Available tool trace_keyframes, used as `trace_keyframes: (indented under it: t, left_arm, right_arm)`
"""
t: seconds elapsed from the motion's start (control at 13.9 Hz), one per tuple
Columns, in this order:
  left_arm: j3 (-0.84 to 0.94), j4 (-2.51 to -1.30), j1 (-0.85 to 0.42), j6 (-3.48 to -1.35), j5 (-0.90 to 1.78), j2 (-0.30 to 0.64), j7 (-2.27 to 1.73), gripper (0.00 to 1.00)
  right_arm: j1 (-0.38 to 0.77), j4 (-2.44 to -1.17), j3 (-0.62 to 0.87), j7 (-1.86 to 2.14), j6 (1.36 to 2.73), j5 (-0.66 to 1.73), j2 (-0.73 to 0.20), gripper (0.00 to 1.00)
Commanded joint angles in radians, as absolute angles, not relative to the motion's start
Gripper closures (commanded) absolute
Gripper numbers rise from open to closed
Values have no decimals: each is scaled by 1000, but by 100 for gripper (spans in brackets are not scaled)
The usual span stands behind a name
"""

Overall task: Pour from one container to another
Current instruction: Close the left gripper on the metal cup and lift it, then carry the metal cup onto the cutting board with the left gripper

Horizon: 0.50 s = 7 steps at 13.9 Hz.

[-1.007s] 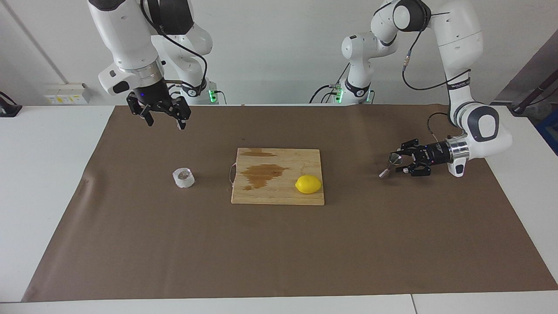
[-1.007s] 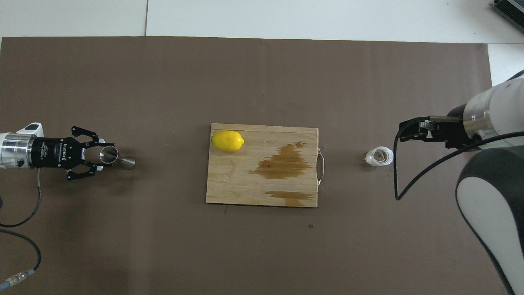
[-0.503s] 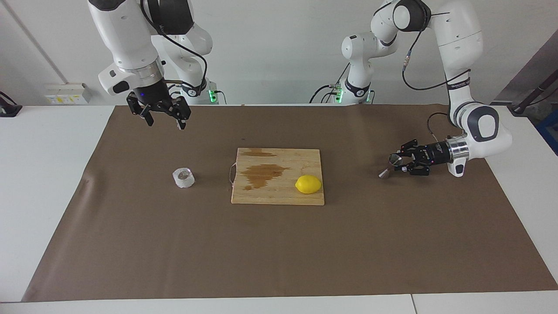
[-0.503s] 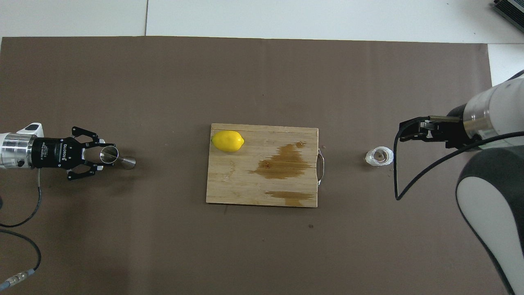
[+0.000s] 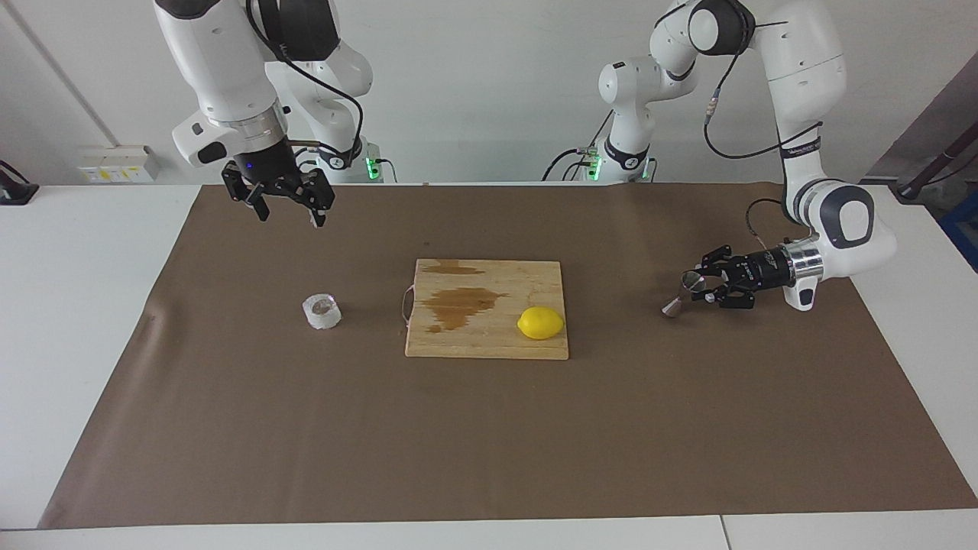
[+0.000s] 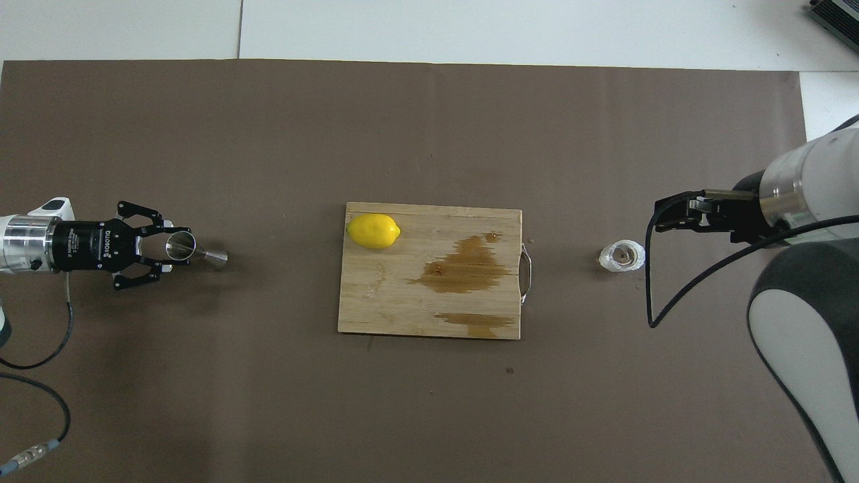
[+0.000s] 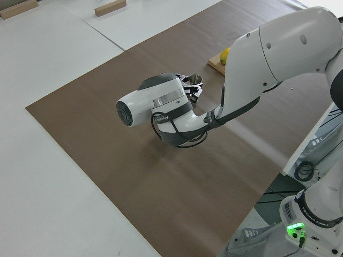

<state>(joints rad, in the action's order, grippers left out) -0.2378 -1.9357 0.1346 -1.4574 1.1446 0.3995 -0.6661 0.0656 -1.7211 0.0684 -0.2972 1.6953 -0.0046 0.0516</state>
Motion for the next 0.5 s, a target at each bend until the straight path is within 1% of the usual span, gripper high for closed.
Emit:
trace_keyframes:
  t: [0.0, 0.43]
  left_arm:
    - [-194, -1962, 117, -1448, 1193, 356, -676, 100]
    - [-181, -1985, -64, -1517, 1322, 301, -776, 100]
  right_arm:
    - [49, -1717, 72, -271, 1683, 28, 58, 0]
    - [49, -1717, 74, -272, 1681, 28, 58, 0]
